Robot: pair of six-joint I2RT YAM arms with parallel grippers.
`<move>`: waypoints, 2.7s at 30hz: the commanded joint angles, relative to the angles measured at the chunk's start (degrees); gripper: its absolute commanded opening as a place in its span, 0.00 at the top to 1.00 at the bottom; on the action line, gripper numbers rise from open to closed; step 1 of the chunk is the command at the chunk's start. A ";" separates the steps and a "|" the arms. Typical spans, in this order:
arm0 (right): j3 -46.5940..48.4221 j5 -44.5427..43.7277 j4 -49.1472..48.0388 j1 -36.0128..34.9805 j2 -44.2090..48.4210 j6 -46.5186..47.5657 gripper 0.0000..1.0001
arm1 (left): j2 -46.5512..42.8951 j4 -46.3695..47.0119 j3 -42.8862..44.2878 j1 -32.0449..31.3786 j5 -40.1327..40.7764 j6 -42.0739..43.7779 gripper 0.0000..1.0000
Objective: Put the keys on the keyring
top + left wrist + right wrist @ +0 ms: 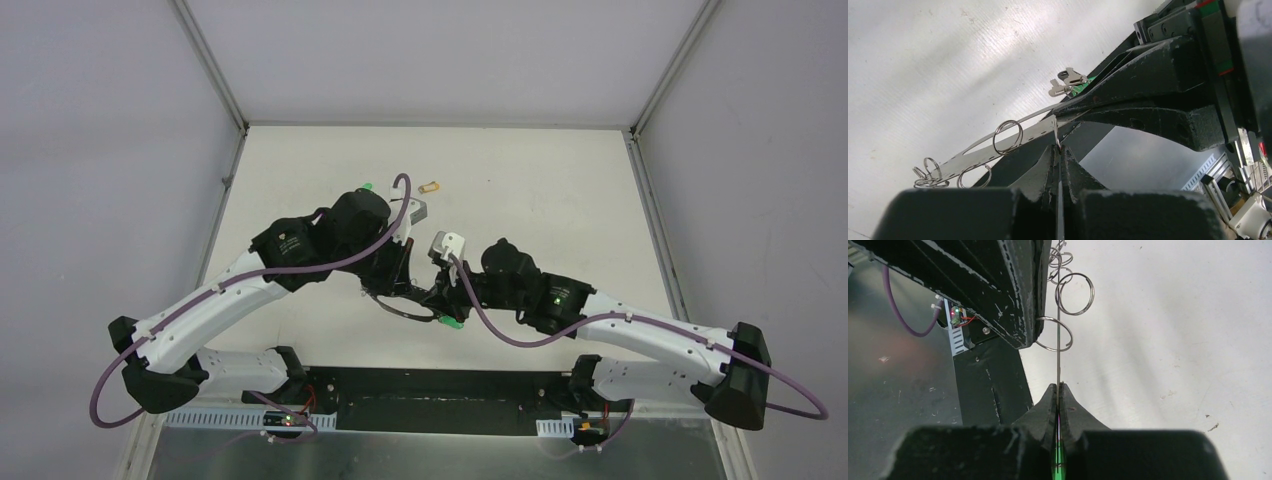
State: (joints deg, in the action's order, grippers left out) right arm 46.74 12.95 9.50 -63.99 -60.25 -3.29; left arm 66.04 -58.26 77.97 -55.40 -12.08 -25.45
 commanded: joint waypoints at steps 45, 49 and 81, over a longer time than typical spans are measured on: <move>5.71 -18.14 4.50 -6.97 -1.71 5.92 1.00 | 6.30 -6.57 5.39 0.11 -4.24 -3.11 1.00; 5.73 -19.10 4.65 -7.19 -1.71 6.14 1.00 | 6.61 -8.49 6.06 0.10 -4.18 -3.08 1.00; -6.47 -4.74 -6.57 -6.41 12.45 12.65 0.14 | 7.92 -12.67 9.74 0.06 -1.96 -1.53 1.00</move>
State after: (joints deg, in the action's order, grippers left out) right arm 38.92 4.23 4.60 -70.52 -45.39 7.77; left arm 74.87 -71.64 84.99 -55.42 -14.48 -27.38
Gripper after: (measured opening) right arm 0.864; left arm 0.010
